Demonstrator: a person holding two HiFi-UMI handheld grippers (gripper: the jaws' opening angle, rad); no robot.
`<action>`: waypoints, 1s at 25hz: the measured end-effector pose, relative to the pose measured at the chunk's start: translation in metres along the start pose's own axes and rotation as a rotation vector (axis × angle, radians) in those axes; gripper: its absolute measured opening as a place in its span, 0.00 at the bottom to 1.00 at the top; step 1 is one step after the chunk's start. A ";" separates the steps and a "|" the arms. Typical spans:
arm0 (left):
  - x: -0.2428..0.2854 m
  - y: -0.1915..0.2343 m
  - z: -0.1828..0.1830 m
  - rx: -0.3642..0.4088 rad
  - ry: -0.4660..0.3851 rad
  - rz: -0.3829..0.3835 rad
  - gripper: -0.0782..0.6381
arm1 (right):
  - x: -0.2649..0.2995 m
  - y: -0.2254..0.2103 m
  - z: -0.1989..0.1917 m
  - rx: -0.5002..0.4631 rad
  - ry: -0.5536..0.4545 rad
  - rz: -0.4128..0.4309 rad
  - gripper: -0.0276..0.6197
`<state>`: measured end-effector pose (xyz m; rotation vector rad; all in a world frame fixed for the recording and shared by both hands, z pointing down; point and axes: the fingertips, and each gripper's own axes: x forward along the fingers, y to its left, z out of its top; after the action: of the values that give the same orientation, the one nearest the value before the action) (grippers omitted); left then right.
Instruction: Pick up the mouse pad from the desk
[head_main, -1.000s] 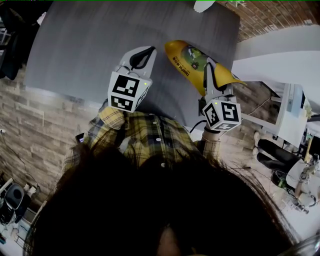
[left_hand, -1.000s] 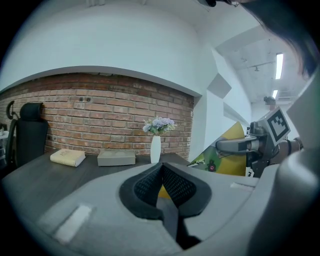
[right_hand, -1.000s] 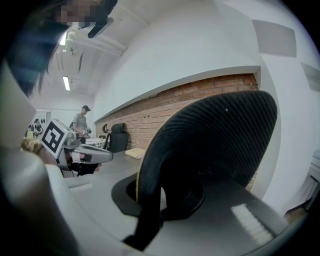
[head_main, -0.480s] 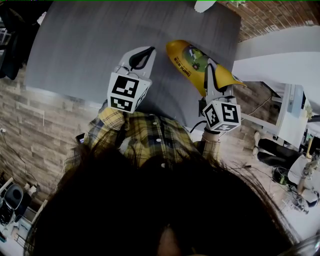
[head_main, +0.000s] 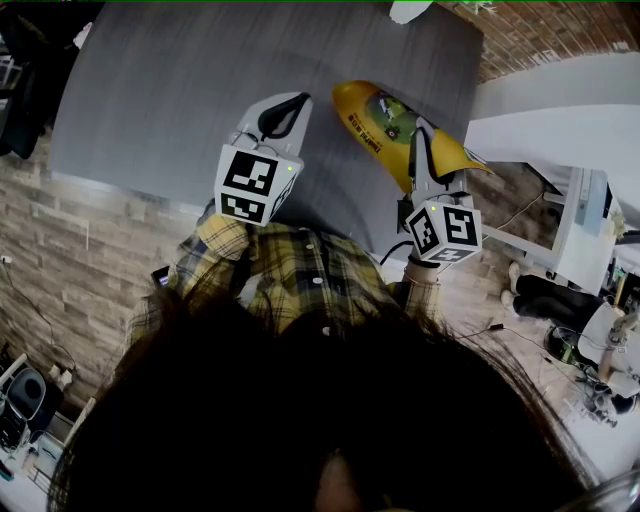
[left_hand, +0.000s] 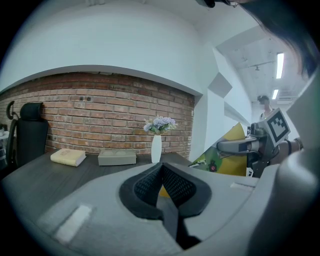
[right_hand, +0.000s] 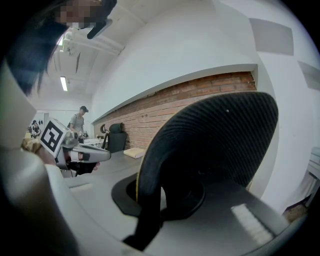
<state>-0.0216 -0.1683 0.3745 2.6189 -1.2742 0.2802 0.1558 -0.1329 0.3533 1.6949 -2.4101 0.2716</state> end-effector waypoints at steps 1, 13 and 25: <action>0.000 0.000 0.000 0.000 0.001 0.000 0.11 | 0.000 0.000 0.000 0.000 0.000 0.000 0.06; 0.001 0.000 0.001 -0.006 -0.004 -0.002 0.11 | 0.001 -0.001 -0.001 0.006 0.000 -0.002 0.06; 0.000 0.000 0.000 -0.005 -0.002 -0.004 0.11 | 0.001 0.000 0.000 0.004 -0.001 -0.006 0.06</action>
<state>-0.0217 -0.1680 0.3743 2.6182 -1.2685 0.2731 0.1550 -0.1338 0.3540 1.7043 -2.4066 0.2756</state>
